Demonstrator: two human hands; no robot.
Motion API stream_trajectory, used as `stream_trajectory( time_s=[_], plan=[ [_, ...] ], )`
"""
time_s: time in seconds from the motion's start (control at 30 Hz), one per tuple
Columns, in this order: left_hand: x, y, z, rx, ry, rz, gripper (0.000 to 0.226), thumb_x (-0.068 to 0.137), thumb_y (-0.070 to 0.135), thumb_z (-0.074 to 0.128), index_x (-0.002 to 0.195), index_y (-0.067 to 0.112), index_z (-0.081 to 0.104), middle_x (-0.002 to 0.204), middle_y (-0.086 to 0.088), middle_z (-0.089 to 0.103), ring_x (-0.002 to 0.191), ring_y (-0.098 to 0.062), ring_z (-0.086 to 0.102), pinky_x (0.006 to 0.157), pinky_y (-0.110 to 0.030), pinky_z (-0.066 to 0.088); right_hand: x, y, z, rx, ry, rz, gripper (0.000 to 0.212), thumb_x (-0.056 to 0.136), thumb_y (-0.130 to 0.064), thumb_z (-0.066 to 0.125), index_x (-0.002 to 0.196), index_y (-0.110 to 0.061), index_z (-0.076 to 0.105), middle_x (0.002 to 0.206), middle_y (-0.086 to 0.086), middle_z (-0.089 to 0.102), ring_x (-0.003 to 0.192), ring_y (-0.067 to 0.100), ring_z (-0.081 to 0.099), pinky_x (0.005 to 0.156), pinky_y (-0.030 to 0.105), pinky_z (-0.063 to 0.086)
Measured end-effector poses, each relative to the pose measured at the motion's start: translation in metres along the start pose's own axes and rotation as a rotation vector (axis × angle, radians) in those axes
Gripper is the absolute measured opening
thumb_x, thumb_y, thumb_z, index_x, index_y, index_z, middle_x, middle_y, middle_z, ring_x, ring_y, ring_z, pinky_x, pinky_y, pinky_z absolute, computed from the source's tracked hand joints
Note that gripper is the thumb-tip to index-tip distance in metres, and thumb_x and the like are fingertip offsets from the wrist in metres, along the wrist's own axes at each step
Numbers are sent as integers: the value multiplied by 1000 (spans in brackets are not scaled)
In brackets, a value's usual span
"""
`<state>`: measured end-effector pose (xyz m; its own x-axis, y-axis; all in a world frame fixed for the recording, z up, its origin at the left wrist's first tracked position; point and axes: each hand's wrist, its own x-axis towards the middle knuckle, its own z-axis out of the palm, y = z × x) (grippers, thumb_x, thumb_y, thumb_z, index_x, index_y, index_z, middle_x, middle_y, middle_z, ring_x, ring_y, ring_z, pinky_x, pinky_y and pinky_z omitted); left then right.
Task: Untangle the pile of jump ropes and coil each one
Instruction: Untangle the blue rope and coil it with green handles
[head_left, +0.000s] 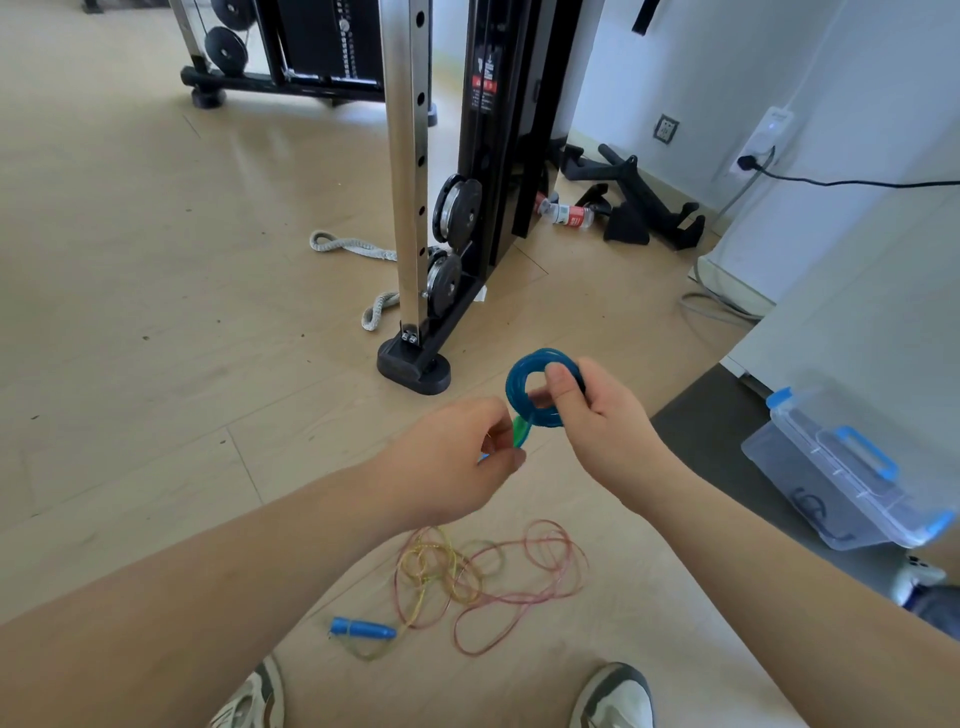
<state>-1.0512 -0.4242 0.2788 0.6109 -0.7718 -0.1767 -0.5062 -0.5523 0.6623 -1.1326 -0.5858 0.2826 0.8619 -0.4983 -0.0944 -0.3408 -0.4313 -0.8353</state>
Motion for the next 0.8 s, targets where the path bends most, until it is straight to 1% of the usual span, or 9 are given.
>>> stream_trajectory(
  time_s=[0.1, 0.17, 0.23, 0.33, 0.4, 0.5, 0.67, 0.73, 0.8],
  plan=[
    [3, 3, -3, -49, 63, -61, 35, 87, 56, 69, 101, 25, 59, 99, 14, 62, 94, -5, 61, 81, -30, 53, -2, -3, 3, -46, -50, -21, 24, 107, -46, 39, 101, -31, 58, 100, -12, 72, 97, 1, 65, 85, 26, 50],
    [5, 6, -7, -150, 183, -111, 42, 83, 60, 72, 103, 25, 59, 100, 14, 61, 90, -2, 60, 74, -25, 51, -3, -5, 2, -59, -63, -32, 27, 107, -45, 39, 94, -30, 57, 92, -9, 69, 86, 4, 62, 79, 29, 50],
    [7, 8, -9, -260, 264, -152, 44, 80, 59, 76, 105, 26, 59, 105, 15, 60, 95, -2, 60, 78, -26, 52, -2, -7, 0, -61, -63, -39, 31, 107, -44, 39, 89, -25, 56, 79, -7, 62, 72, 6, 54, 72, 31, 47],
    [10, 11, -11, -487, 339, -205, 44, 78, 41, 85, 108, 24, 59, 107, 10, 64, 101, -6, 63, 85, -28, 55, -1, -7, -2, 21, -79, -38, 32, 107, -48, 40, 93, -26, 59, 88, -7, 71, 86, 15, 66, 86, 43, 56],
    [11, 11, -11, -611, 248, -184, 49, 80, 28, 85, 121, 23, 58, 113, 8, 69, 106, -7, 66, 94, -31, 56, -1, -6, -3, 35, -94, -29, 29, 106, -49, 40, 95, -31, 61, 95, -3, 73, 95, 25, 68, 93, 53, 55],
    [12, 10, -14, -650, 80, -101, 25, 91, 12, 74, 115, 18, 70, 105, 1, 78, 100, -13, 74, 96, -34, 58, 1, -5, -4, 49, -83, -19, 26, 107, -45, 41, 91, -39, 62, 91, -10, 74, 95, 17, 70, 95, 50, 55],
    [23, 2, -13, -725, 218, -113, 24, 86, 4, 77, 106, 17, 71, 91, 1, 79, 82, -6, 75, 70, -11, 54, 13, -3, 2, 55, -101, 44, 31, 107, -47, 39, 94, -26, 59, 94, -2, 74, 86, 14, 73, 91, 51, 57],
    [35, 1, -9, -707, 265, -125, 25, 86, 3, 77, 104, 19, 71, 88, 2, 78, 80, -6, 75, 69, -12, 55, 22, -1, 7, 127, -109, 84, 29, 108, -44, 38, 96, -24, 56, 96, 3, 75, 81, 15, 75, 87, 48, 60],
    [48, 1, -8, -742, 297, -144, 27, 86, 2, 77, 104, 21, 71, 90, 2, 78, 83, -12, 76, 75, -22, 61, 29, -1, 9, 208, -115, 127, 26, 109, -41, 36, 101, -24, 55, 99, 6, 75, 82, 19, 76, 83, 44, 62]
  ],
)
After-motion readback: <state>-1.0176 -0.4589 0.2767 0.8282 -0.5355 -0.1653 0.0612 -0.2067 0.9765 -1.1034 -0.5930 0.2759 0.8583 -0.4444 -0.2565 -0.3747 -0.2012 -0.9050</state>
